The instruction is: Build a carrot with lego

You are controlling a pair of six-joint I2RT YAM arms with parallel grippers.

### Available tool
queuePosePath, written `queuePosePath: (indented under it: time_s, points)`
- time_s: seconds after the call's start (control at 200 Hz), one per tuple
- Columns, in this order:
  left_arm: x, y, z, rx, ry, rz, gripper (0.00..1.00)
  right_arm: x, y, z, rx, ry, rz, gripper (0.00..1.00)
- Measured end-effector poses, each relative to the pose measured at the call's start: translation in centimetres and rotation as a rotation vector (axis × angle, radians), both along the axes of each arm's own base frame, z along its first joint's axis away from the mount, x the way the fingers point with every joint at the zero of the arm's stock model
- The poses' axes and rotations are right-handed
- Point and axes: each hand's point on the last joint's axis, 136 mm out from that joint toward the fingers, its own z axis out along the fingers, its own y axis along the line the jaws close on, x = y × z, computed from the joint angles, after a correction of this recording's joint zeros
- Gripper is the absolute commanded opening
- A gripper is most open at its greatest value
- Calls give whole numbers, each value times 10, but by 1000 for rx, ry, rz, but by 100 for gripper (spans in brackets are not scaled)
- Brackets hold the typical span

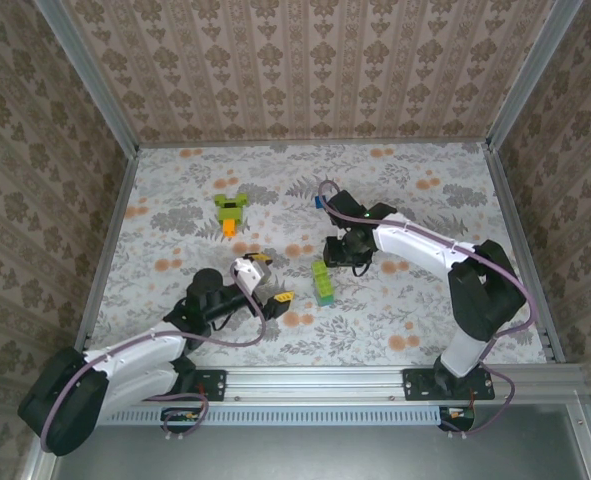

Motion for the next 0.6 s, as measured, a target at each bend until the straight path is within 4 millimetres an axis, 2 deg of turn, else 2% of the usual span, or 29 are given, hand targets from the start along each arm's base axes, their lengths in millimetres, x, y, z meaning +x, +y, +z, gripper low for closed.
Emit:
queuePosePath:
  time_s: [0.39,0.6]
  points:
    - [0,-2,-3,10,7,-12,100,-5,23,0,33,11,104,38]
    - [0,-7,-4,16,22,-33,100,-4,28,-2,28,8,148,39]
